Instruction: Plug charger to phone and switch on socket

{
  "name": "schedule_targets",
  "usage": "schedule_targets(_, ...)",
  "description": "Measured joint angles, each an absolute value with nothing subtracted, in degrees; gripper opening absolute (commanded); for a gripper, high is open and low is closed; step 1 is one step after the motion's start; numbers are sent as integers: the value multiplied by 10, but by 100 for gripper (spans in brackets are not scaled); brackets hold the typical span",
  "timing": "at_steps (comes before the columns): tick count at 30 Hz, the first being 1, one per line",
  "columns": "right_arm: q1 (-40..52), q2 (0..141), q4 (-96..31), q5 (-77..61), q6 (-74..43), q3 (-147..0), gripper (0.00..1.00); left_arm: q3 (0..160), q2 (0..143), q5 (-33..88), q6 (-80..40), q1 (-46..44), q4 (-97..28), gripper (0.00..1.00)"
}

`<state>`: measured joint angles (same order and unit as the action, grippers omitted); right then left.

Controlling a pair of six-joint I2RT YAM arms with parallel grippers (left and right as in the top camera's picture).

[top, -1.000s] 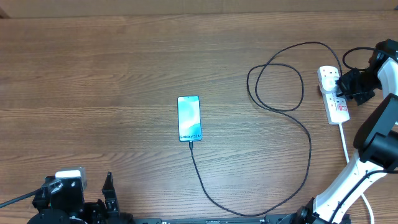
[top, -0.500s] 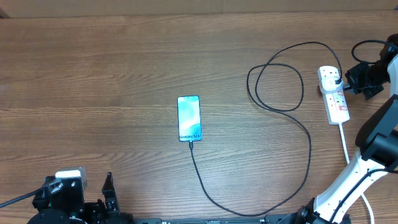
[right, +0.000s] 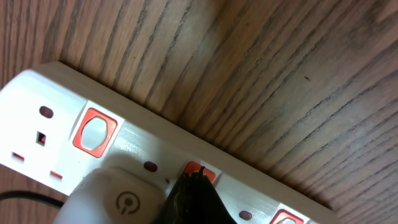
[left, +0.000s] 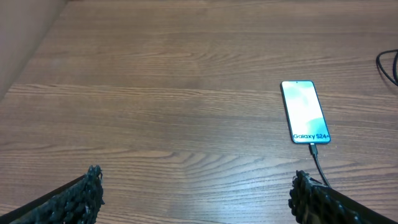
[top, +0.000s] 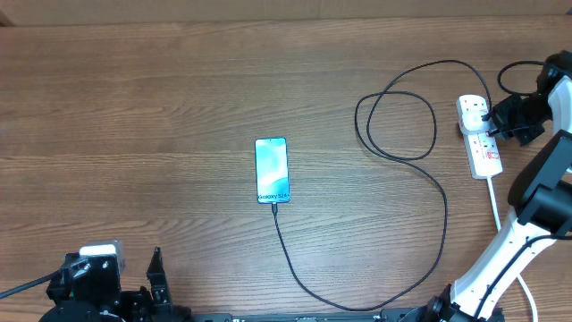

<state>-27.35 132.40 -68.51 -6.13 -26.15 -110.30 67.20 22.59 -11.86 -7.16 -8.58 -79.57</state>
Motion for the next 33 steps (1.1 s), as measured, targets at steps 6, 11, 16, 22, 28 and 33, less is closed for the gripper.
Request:
schedule_targets(6, -253, 1324, -695, -13, -255, -1108, 4, 672, 226, -119, -72, -86, -795, 100)
schedule_targets(11, -244, 1324, -715, -8, -255, -1109, 4, 672, 226, -119, -72, -86, -796, 100)
schedule_targets(16, -244, 1324, -721, -9, -255, -1109, 4, 672, 226, -119, -72, -86, -796, 100)
schedule_targets(22, -231, 1324, -776, -8, -256, -1113, 4, 672, 226, -119, -72, -86, -796, 100)
schedule_targets(28, -248, 1324, -842, -14, -261, -1164, 4, 672, 208, -123, -72, -86, -795, 100)
schedule_targets(33, -294, 1272, -856, -39, -258, -1180, 4, 672, 177, -127, -72, -74, -796, 100)
